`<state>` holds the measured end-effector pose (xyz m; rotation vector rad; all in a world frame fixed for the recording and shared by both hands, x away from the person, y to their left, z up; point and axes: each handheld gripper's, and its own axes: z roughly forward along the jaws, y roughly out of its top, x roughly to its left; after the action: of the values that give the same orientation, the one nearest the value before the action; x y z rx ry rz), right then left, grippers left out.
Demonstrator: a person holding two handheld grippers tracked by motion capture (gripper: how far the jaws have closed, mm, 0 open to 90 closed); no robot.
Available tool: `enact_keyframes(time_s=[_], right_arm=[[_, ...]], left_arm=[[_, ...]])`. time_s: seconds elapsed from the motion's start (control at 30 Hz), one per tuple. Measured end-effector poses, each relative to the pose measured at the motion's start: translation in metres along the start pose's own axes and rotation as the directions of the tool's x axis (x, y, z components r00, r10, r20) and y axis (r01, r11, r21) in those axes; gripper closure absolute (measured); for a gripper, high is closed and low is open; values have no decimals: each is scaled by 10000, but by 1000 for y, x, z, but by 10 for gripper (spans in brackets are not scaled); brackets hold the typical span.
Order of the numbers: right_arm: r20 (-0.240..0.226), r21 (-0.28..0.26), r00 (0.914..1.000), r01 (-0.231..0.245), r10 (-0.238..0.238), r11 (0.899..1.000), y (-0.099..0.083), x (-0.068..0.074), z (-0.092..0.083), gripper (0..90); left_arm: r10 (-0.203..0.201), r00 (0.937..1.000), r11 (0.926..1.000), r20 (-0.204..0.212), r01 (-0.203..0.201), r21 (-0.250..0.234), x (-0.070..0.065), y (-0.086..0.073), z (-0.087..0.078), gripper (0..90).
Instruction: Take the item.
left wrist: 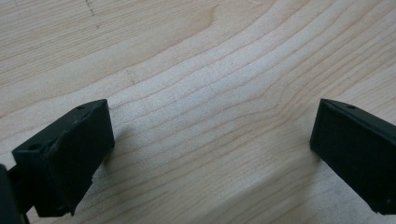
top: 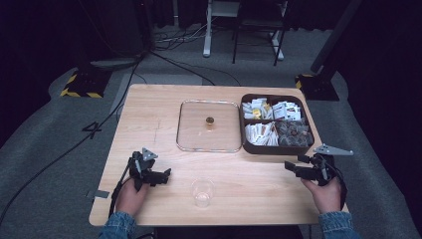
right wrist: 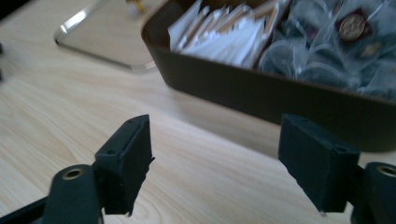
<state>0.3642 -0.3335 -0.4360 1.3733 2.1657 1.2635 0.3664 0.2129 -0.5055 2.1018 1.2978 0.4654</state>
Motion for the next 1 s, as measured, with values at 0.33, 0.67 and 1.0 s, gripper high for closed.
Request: enact_keyframes(time_s=[0.33, 0.67, 1.0], right_arm=[[1107, -836, 9897, 1006, -910, 9914, 30, -8, -7, 284], [1913, -226, 9784, 842, -784, 9962, 68, -39, 5, 370], [1998, 600, 9761, 744, -850, 9954, 82, -65, 26, 427]], left_arm=[[2, 10000, 10000, -4, -2, -2, 0, 0, 0, 1], [-48, 10000, 10000, 4, 48, -8, 0, -1, 0, 1], [-66, 10000, 10000, -6, 66, 5, -1, -1, -1, 1]])
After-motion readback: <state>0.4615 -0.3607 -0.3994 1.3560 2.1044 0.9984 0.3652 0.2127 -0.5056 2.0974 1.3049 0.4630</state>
